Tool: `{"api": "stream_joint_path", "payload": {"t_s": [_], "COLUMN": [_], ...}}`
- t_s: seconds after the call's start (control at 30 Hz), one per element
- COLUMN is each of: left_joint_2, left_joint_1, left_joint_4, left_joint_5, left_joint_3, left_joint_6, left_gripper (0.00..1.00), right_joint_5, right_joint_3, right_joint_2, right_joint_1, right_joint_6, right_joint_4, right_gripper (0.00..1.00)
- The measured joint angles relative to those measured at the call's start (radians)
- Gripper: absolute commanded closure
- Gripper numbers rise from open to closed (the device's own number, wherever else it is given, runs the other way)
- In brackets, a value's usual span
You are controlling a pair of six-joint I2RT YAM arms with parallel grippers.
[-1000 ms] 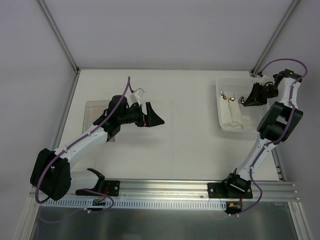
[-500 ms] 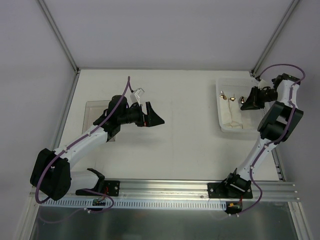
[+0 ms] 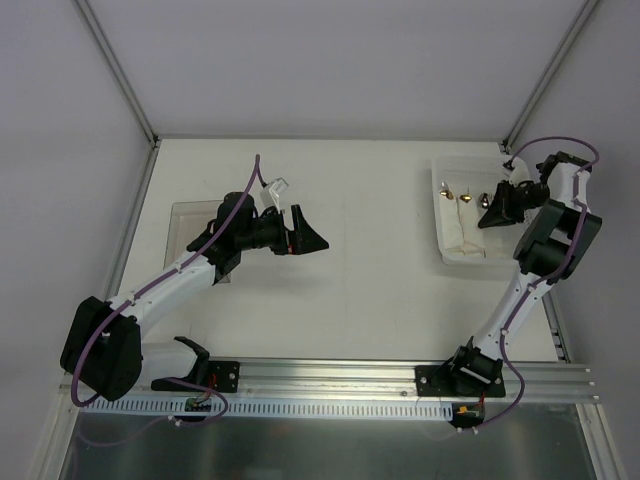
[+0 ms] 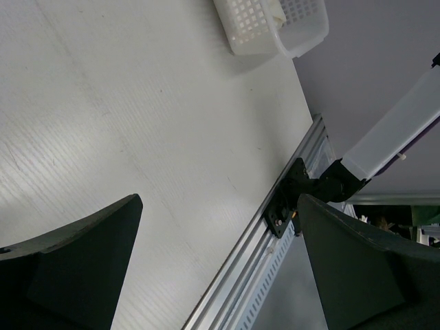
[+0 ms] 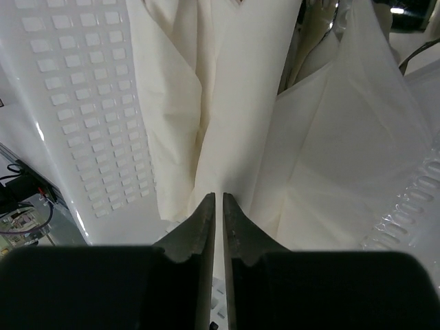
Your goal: Place the utensils on the paper napkin and roll it up
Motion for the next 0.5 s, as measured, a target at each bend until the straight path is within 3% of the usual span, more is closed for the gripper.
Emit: {"api": "stream_joint_path", "payload": {"t_s": [0.5], "left_joint_2": [0.0], "left_joint_1": [0.0], "left_joint_4": [0.0], "left_joint_5": [0.0], "left_joint_3": [-0.002], "left_joint_6": [-0.003], "left_gripper": [0.01], "right_joint_5": [0.152], "right_joint_3": [-0.001], "right_joint_2": [0.012], "right_joint_1": [0.014], "right_joint_6": [0.004], "right_joint_4": [0.018], "right_gripper": [0.93]}}
